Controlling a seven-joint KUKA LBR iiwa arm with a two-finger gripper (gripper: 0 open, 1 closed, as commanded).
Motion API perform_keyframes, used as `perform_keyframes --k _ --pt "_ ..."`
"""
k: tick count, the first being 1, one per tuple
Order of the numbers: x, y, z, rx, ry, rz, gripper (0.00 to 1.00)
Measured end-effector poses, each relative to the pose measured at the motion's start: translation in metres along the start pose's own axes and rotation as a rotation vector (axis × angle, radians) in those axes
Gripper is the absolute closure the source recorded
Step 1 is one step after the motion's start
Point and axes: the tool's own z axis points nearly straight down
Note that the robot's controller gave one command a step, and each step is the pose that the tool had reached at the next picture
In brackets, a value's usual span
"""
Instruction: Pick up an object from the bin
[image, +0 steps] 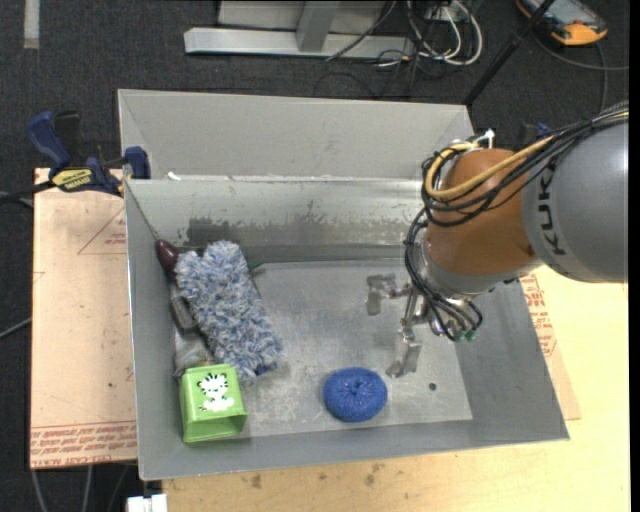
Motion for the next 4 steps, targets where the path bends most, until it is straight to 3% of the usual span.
perform_keyframes --k 1,2,3,4 --pt "-0.004 0.019 0.056 0.000 0.001 -0.046 0.00" --pt "0.027 0.035 0.073 0.000 0.000 -0.149 0.00" --pt "0.058 0.073 0.068 0.000 0.000 -0.311 1.00" --pt "0.058 0.073 0.068 0.000 0.000 -0.311 1.00"
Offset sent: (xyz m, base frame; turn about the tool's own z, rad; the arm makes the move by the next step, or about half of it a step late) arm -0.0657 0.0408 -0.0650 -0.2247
